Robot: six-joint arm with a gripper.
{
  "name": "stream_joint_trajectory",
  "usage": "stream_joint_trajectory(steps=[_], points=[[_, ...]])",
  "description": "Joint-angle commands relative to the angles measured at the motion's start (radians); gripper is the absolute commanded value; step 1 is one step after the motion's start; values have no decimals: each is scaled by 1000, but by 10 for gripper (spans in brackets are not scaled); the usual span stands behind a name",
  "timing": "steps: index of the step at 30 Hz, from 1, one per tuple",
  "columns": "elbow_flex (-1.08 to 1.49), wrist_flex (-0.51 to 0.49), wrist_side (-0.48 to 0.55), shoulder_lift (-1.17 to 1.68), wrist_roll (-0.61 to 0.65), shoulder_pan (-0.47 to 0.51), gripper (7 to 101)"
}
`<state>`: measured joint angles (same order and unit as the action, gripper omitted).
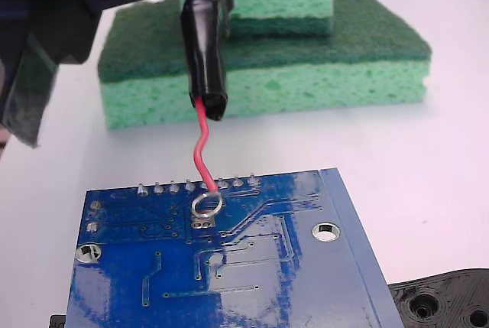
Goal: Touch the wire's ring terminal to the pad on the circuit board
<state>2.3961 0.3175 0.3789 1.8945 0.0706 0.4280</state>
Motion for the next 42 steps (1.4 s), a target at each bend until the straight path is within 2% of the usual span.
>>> stream_joint_trajectory(steps=[1, 6, 38, 42], points=[[-14, -2, 11, -8, 0, 2, 1003], [-14, 25, 9, 5, 6, 5, 1003], [6, 9, 20, 12, 3, 8, 1003], [11, 35, 21, 60, 3, 2, 1003]])
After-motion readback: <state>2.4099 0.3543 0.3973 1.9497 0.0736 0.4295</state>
